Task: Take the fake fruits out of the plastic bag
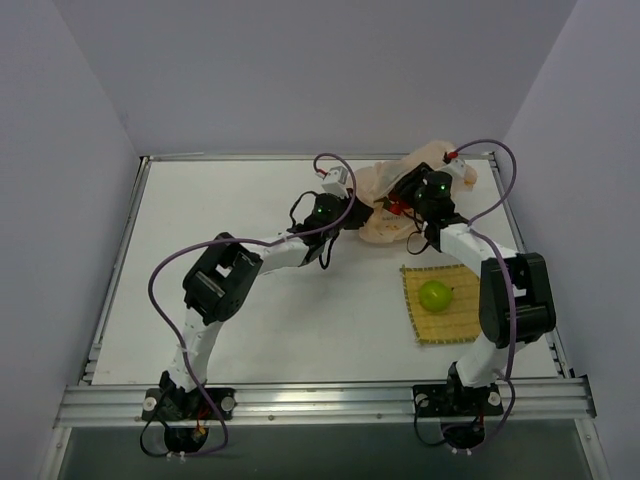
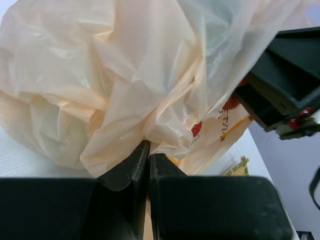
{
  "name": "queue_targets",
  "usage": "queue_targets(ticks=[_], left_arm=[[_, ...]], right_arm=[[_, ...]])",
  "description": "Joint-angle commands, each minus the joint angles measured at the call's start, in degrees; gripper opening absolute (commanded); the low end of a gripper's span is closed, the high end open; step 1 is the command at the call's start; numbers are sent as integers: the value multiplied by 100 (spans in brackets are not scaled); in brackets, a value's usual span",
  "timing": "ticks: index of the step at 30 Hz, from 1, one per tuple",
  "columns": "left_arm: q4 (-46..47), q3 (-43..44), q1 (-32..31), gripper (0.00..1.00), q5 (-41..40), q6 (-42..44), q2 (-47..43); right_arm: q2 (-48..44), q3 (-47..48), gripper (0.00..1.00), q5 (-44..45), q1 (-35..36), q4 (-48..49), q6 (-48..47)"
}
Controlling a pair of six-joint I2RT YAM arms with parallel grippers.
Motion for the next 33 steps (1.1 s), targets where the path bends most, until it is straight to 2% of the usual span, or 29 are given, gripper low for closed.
queue_targets(ticks=[1,7,14,19,28,33], left_arm=[[57,-25,65,2,-279,98,-533],[119,-245,127,2,-428,63,-779],[22,-184,241,2,-472,133,-912],[-171,0,276,2,-446,186,-701],[-250,396,276,2,-332,168,-490],[-242,607,267,2,-253,19,-306]], right_arm=[[-459,-61,4,-70,-5,-11,-253],[-758,79,1,26,-58,-617,-577],[-1057,-412,0,35,-66,-741,-850],[-1495,-307,0,-439,-93,-741,-1000],[-2137,-201,0,-1441,-145,-978,-728],[-2322,-377,0,-2495,-251,-601,-254]])
